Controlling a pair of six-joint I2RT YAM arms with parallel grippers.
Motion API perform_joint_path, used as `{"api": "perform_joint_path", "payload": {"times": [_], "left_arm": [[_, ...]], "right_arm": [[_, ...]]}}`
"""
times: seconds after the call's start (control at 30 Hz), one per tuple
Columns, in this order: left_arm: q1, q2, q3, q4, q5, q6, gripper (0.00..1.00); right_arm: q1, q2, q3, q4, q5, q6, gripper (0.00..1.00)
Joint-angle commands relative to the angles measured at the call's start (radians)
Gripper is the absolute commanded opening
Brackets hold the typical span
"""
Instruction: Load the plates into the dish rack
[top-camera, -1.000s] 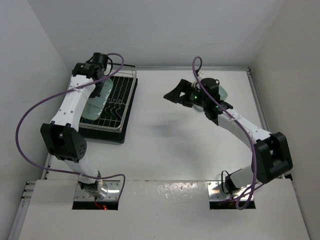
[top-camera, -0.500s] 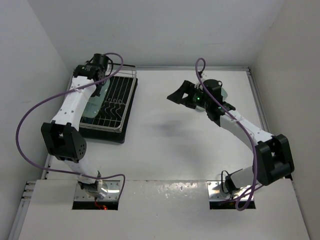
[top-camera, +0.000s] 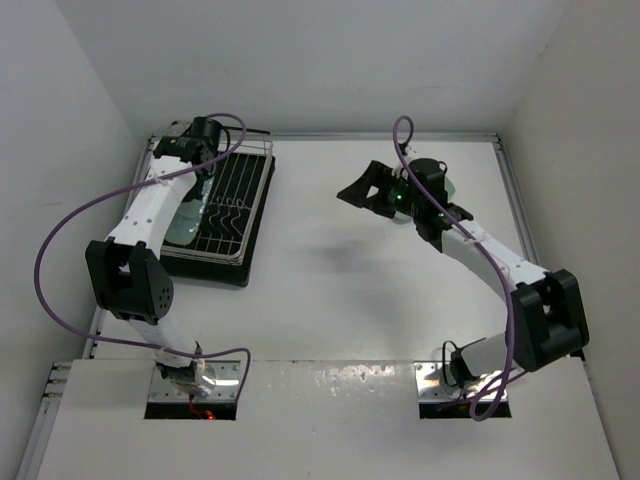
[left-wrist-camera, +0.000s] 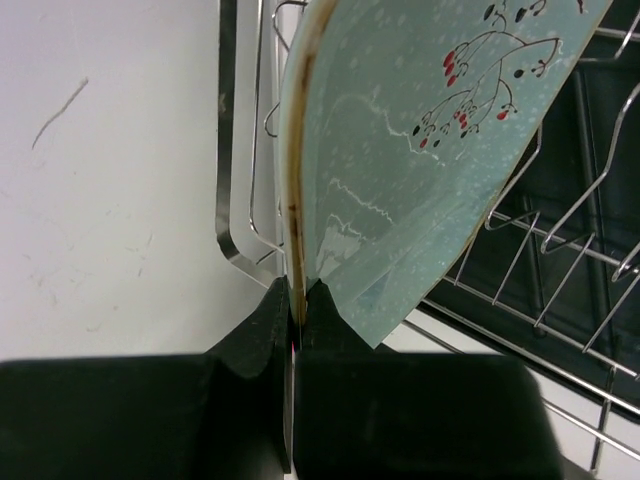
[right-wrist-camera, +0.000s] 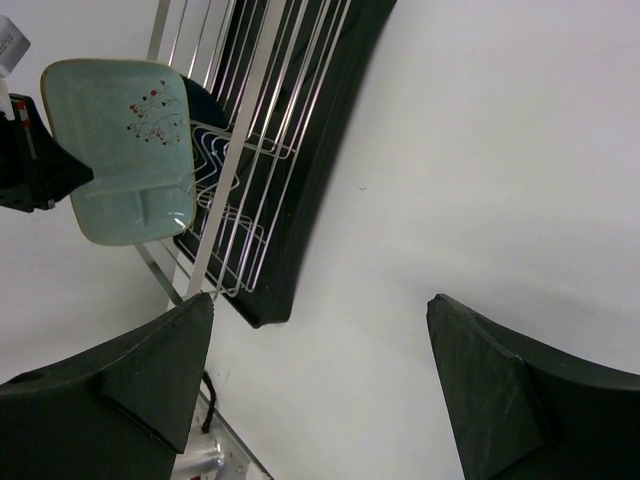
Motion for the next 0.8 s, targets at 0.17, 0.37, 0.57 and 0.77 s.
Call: {"api": "perform_joint_path", "payload": {"times": [0.17, 0.37, 0.57, 0.77], "left_arm": [[0.009, -0.029, 0.030, 0.067, -0.212, -0.090, 0.00], [0.009, -0.017, -0.030, 0.067, -0.179, -0.090, 0.00], [0.009, 0.047, -0.057, 0.056, -0.169, -0.122, 0.00], [-0.001, 0.060, -0.030, 0.036, -0.152, -0.162, 0.00]], "right_arm": [[-0.007, -0.038, -0.001, 0.014, 0.018, -0.020, 0.87], [-0.013, -0.043, 0.001, 0.007, 0.019, -0.026, 0.87], [-0.025, -0.060, -0.011, -0.007, 0.025, -0.032, 0.87], [-0.030, -0.081, -0.027, -0.020, 0.038, -0.042, 0.87]]}}
